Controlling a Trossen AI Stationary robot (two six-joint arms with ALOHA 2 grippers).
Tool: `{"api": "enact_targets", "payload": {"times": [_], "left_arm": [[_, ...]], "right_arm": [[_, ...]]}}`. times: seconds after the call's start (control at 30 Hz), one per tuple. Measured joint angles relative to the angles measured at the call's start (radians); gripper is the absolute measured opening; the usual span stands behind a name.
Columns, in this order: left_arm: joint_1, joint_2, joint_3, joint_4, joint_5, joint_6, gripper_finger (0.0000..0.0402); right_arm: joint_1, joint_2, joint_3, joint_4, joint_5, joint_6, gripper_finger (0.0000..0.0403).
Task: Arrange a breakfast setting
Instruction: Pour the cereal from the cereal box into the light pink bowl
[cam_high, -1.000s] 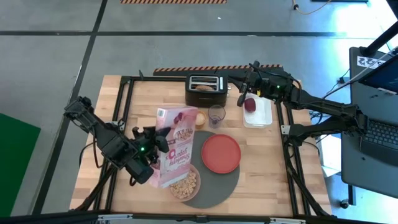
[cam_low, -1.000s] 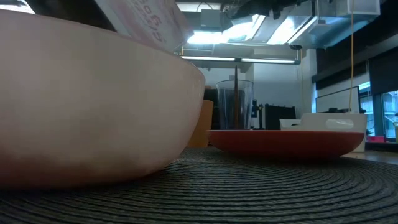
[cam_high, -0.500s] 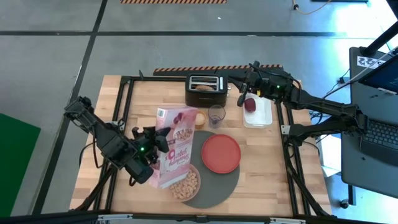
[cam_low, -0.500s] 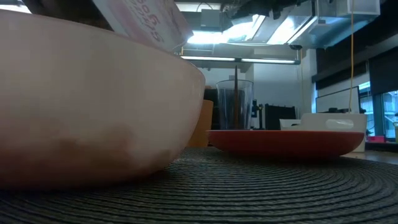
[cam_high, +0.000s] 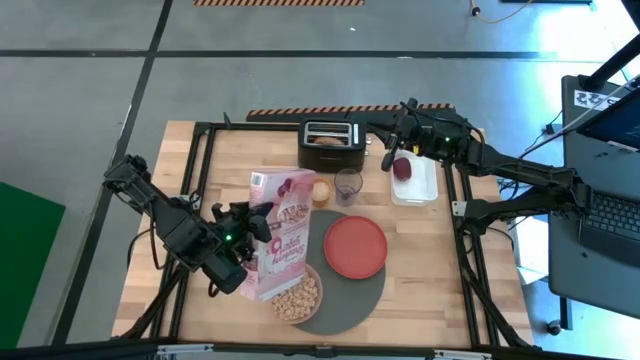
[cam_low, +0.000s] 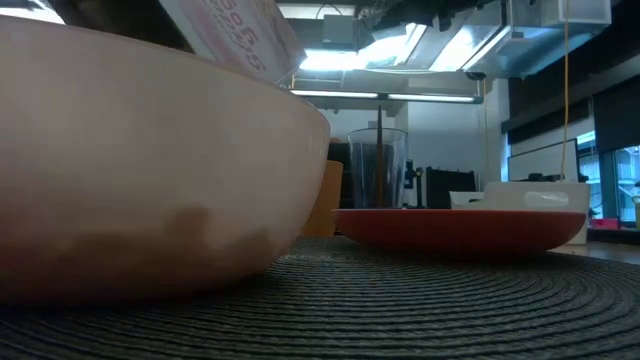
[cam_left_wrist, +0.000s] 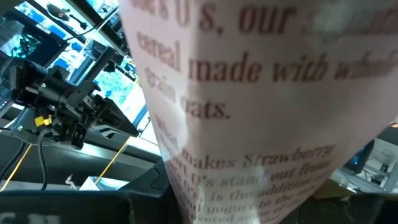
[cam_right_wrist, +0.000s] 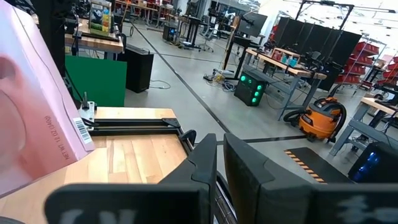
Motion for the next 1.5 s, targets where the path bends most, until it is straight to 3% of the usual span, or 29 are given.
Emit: {"api": "enact_targets", "payload": {"times": [0.5,1.0,1.5], "left_arm": [[0.009,0.0,0.0,-0.009,0.0,-0.009,0.0149],[-0.025,0.0,0.0,-0.071,0.027,-0.137,0.0149],[-0.029,0.015,0.001,-0.04,0.011,-0.041,0.0149]], "right_arm": [[0.0,0.0,0.0,-0.007,0.0,-0.001,0.0035],[0.0,0.0,0.0,-0.055,0.0,-0.002,0.0035],[-0.001,0.0,0.0,-0.055,0.036,-0.028,0.0035]]}}
